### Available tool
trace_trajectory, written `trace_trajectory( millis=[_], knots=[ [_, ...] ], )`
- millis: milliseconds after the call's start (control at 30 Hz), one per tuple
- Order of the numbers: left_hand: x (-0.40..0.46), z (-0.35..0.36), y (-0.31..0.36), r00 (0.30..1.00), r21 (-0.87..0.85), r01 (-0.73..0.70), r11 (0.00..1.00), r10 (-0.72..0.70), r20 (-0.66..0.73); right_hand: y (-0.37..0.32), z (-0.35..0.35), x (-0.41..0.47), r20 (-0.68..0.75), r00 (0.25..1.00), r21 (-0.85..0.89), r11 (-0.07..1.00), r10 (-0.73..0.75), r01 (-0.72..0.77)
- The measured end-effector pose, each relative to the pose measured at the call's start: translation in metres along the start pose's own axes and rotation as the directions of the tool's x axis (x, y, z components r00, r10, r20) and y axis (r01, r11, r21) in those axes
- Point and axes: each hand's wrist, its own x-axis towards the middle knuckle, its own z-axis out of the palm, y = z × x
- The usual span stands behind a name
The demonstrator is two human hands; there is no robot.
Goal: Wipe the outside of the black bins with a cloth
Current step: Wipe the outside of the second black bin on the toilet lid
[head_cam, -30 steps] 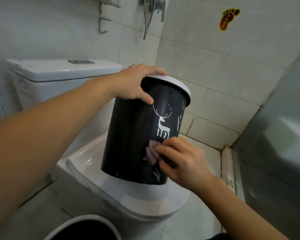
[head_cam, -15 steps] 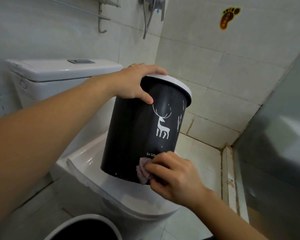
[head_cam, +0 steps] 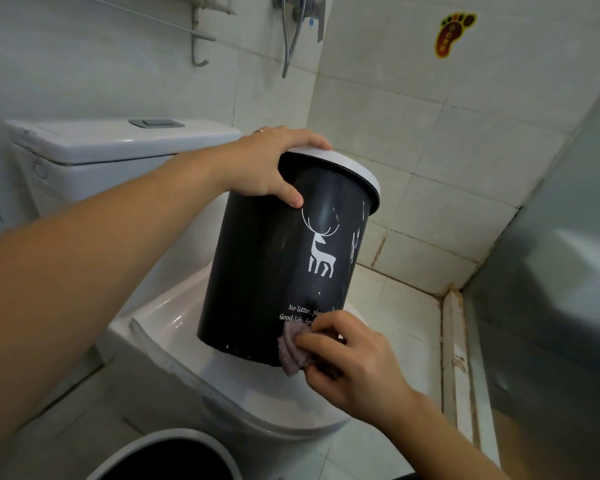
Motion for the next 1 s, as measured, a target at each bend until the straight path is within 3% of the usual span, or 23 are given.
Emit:
trace_trajectory(
  millis=[100,200,333,433,600,733,833,933,1000],
  knots=[
    [0.000,0.001,0.001,1.000,0.012,-0.003,1.000,0.003,0.000,0.001,-0.003,0.002,-0.003,0.999,-0.003,0.999,-0.051,0.051],
    [-0.001,0.000,-0.001,1.000,0.013,0.007,1.000,-0.007,-0.008,0.006,-0.010,0.011,-0.124,0.992,0.051,0.999,0.012,-0.005],
    [-0.001,0.001,-0.001,1.000,0.030,0.002,1.000,-0.002,-0.013,0.020,-0.021,0.038,-0.342,0.913,-0.006,0.971,0.222,-0.239],
    [0.000,0.002,0.001,1.000,0.036,-0.002,0.999,0.003,-0.014,0.030,-0.027,0.058,-0.405,0.820,-0.006,0.895,0.405,-0.445],
    [0.002,0.004,0.006,1.000,0.062,-0.015,0.998,0.016,-0.012,0.033,-0.019,0.071,-0.309,0.755,0.032,0.800,0.578,-0.599],
    [-0.001,0.001,0.003,1.000,0.052,-0.008,0.999,0.009,-0.009,0.029,-0.022,0.069,-0.255,0.727,0.314,0.765,0.638,-0.562],
    [-0.001,0.002,0.005,1.000,0.053,-0.019,0.998,0.019,-0.004,0.033,-0.028,0.075,-0.176,0.645,0.475,0.638,0.744,-0.606],
    [-0.002,0.002,0.005,1.000,0.056,-0.017,0.998,0.018,-0.007,0.039,-0.032,0.078,0.026,0.567,0.567,0.455,0.823,-0.687],
    [-0.003,0.001,0.004,1.000,0.044,-0.010,0.999,0.011,-0.008,0.042,-0.035,0.078,0.050,0.578,0.508,0.477,0.815,-0.717]
  ],
)
